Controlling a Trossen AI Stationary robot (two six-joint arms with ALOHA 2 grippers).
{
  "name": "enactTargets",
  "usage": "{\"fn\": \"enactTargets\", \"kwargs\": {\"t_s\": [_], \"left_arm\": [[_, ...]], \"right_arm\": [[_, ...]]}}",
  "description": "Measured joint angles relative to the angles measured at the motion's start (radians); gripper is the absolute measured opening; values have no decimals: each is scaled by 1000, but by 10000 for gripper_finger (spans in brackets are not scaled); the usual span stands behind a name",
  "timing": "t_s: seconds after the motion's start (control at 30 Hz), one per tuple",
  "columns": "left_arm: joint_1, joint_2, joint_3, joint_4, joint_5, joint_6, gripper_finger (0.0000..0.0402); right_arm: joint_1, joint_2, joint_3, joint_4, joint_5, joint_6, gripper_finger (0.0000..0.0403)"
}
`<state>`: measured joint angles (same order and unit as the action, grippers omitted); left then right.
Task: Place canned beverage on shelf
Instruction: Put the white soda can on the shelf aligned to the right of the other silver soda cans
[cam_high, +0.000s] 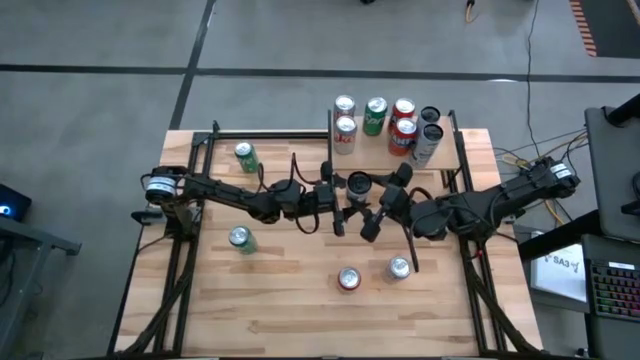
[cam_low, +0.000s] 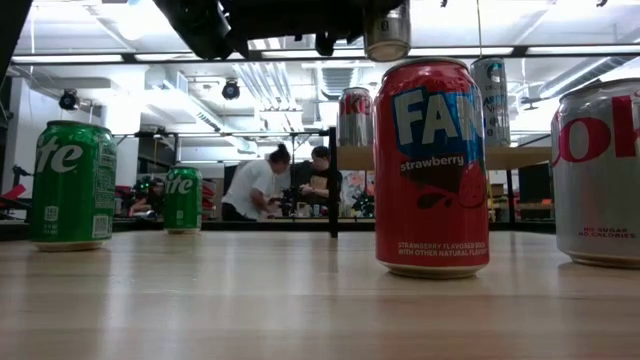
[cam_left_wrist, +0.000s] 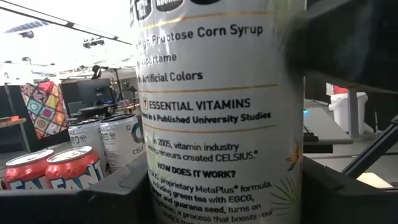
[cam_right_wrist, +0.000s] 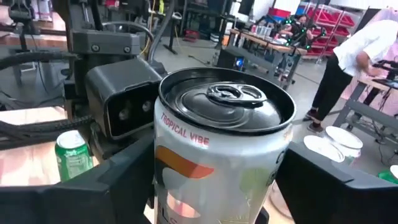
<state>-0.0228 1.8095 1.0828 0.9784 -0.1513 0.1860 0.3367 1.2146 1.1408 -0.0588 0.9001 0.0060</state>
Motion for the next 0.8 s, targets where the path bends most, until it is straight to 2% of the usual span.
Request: {"fn": "enactTargets", "kwargs": {"t_s": [0.17,0.37,0.43,0.5,0.57,0.63,0.7,0.8], "left_arm": [[0,0,0,8,5,-4,223],[0,0,0,6,5,-14,225],[-1,0,1,4,4,-30,256],[-1,0,3,4,2,-53,305],[-1,0,3,-3,2,-65,353],[-1,0,3,-21,2,-72,383],[-1,0,3,-34,2,-73,387],[-1,0,3,-50,2,-73,372]], "right_arm": [[-9,10,0,29,2,-21,230],[-9,4,0,29,1,-13,230],[-9,-4,0,24,-3,-7,230],[-9,-17,0,4,-2,2,230],[-8,-40,-1,-45,-1,29,230],[-8,-77,-1,-127,-1,95,230],[-8,-121,1,-257,2,200,230],[-7,-178,0,-470,24,379,230]]}}
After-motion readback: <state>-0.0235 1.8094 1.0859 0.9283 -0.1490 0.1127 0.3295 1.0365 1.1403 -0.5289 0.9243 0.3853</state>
